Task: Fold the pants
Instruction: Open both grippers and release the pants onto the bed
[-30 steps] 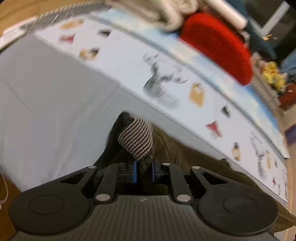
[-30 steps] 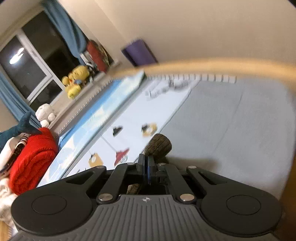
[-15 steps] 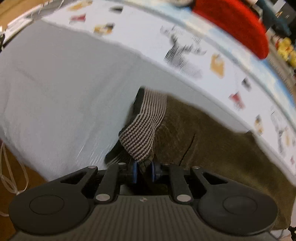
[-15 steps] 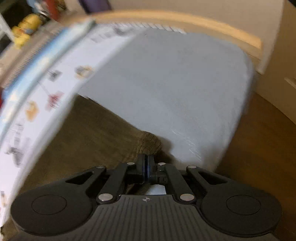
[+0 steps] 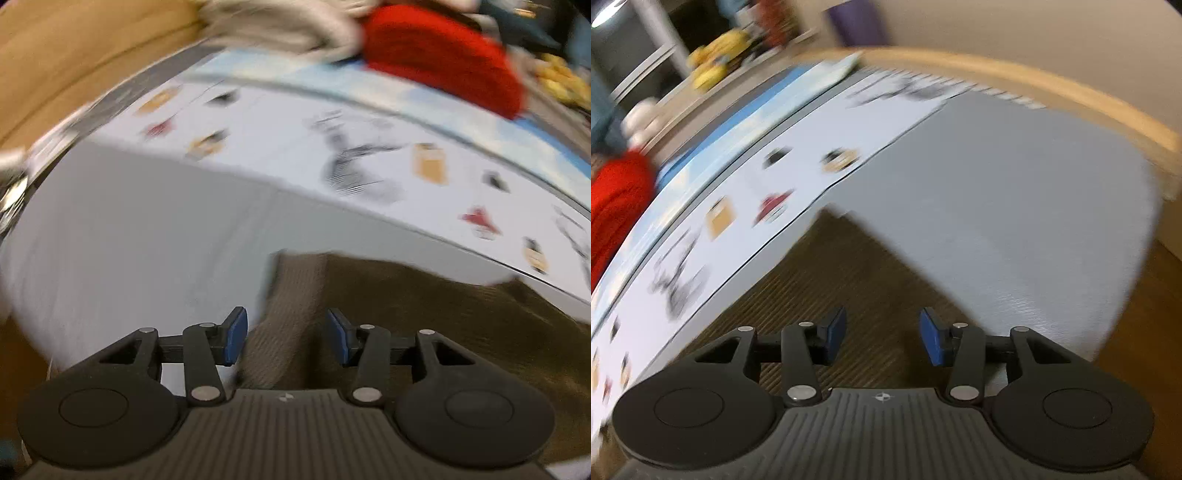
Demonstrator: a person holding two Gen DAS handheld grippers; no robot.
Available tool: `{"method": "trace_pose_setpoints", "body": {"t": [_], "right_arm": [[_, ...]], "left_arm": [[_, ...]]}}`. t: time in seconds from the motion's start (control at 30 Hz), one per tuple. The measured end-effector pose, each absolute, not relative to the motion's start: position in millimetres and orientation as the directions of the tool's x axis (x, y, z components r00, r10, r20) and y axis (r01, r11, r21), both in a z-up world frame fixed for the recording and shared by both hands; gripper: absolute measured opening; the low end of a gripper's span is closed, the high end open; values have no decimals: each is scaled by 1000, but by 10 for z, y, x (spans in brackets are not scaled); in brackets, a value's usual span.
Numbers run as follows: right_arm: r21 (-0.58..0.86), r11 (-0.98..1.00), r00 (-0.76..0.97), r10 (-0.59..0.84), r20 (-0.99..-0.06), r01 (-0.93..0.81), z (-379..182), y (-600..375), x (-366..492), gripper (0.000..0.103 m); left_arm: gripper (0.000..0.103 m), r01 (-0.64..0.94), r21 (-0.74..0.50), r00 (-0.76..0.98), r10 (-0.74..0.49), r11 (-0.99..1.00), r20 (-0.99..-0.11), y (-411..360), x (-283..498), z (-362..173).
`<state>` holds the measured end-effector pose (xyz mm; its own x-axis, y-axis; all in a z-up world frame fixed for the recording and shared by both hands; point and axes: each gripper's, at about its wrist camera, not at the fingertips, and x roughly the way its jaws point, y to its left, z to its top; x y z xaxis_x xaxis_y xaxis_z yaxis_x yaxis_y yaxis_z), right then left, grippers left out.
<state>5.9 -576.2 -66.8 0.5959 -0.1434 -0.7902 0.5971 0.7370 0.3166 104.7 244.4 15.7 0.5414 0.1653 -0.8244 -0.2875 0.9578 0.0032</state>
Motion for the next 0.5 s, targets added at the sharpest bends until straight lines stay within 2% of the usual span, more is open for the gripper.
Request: {"method": "trace_pose_setpoints", "body": {"t": [0.07,0.1,0.13,0.23,0.33,0.4,0.43,0.5], "right_arm": [[281,776,520,-70,-851,564,-809,-5716,183,46],[202,795,412,-66,-909,573,-969,-5691,251,46],[122,801,308,-81,-948,586,-1116,-5684,285,40],[99,810,346,-134,-929,578,-1009,-5665,352,40],[191,847,505,-103,-857,497,-767,-5586,419,40],[222,881,537,-42,-842,418,-725,-5464,498,43],[217,896,500,-7,-866,387,-805,-5423,563,47],[161,929,308,54,-950,333,-1125,-5320,693,48]], "left_arm": [[52,-132,-36,566,45,991,-823,2211,1072,140],[53,-34,-54,555,-26,998,-831,2057,1077,105],[53,50,-64,538,-81,997,-839,1911,1072,61],[53,243,-41,460,-153,969,-874,1471,1007,-143],[53,339,-8,409,-155,941,-899,1187,943,-352],[53,362,1,398,-153,932,-905,1105,941,-433],[53,363,-2,397,-157,932,-904,1081,967,-465],[53,357,-30,359,-167,933,-918,1062,999,-543]]}}
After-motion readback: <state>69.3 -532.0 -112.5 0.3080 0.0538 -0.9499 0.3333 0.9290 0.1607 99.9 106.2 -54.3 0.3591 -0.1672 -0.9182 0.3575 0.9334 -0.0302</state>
